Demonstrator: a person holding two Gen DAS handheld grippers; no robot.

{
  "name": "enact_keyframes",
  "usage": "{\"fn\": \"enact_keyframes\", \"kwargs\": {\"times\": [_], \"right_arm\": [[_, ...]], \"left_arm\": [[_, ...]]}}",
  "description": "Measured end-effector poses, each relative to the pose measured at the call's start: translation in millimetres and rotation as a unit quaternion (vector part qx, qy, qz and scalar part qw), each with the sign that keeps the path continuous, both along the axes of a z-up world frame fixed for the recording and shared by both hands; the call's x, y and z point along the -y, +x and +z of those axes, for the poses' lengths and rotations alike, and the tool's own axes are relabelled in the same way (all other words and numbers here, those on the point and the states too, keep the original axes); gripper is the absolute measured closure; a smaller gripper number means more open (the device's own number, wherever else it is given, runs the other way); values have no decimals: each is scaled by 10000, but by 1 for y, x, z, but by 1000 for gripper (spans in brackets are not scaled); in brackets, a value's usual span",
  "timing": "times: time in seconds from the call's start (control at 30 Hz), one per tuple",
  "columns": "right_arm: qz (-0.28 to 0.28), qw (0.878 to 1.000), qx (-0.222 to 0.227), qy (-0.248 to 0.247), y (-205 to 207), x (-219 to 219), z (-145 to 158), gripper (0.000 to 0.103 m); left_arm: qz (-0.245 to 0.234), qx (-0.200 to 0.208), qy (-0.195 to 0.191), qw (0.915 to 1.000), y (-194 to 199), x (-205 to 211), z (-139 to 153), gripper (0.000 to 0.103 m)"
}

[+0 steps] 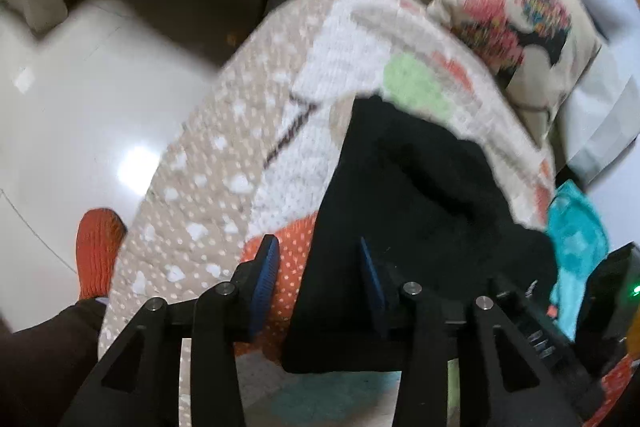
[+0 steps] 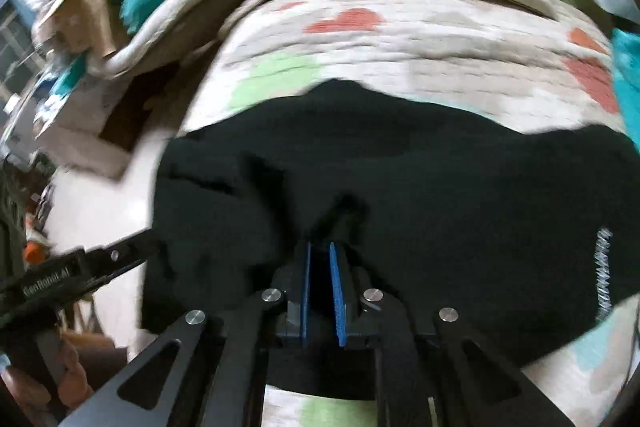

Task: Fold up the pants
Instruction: 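Lay the folded pants on the quilt and open both grippers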

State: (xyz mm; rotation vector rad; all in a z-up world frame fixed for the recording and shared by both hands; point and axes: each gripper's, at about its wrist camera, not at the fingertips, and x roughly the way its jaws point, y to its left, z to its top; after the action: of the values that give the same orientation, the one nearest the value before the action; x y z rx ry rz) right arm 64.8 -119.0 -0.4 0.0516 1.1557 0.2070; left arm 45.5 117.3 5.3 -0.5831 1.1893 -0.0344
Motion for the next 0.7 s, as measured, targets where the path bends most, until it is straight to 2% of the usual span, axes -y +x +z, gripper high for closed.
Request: {"fn": "enact_keyframes", "kwargs": {"times": [0.03,0.1,0.2,0.27,0.3,0.33,0.43,0.53,0.63,0.7], "right_arm": [[-234,9996,-51,154,1,14,-1,91],[-629,9970,-65,443,-4,42,3,91],[-988,9930,373,527,-31,84,23,89],[-1258,9891,634,420,-53,111,34,78],[-1463,9854,745,447,-65,127,37,64],[-1730,9799,825,562,-75,144,37,56],[-2332,9644,771,978,-87,176,31,56],[-2430,9587,723,1290,-87,185,26,56],[-2485,9563,785,1323,-86,189,22,54],[-2652,9497,769,1478,-85,195,16,53]], "left_arm": [[-25,-101,25,9999,2,3,-6,63],[-8,-57,116,9999,3,5,-4,63],[-13,211,49,9998,5,6,11,63],[-222,567,94,9981,7,16,27,63],[-346,681,115,9970,9,22,33,63],[-562,830,136,9949,12,32,39,63],[-1155,971,76,9885,25,69,56,62],[-1878,1045,252,9763,35,122,74,57],[-2643,1013,408,9582,53,193,83,56],[-2976,980,445,9486,64,230,82,54]]}}
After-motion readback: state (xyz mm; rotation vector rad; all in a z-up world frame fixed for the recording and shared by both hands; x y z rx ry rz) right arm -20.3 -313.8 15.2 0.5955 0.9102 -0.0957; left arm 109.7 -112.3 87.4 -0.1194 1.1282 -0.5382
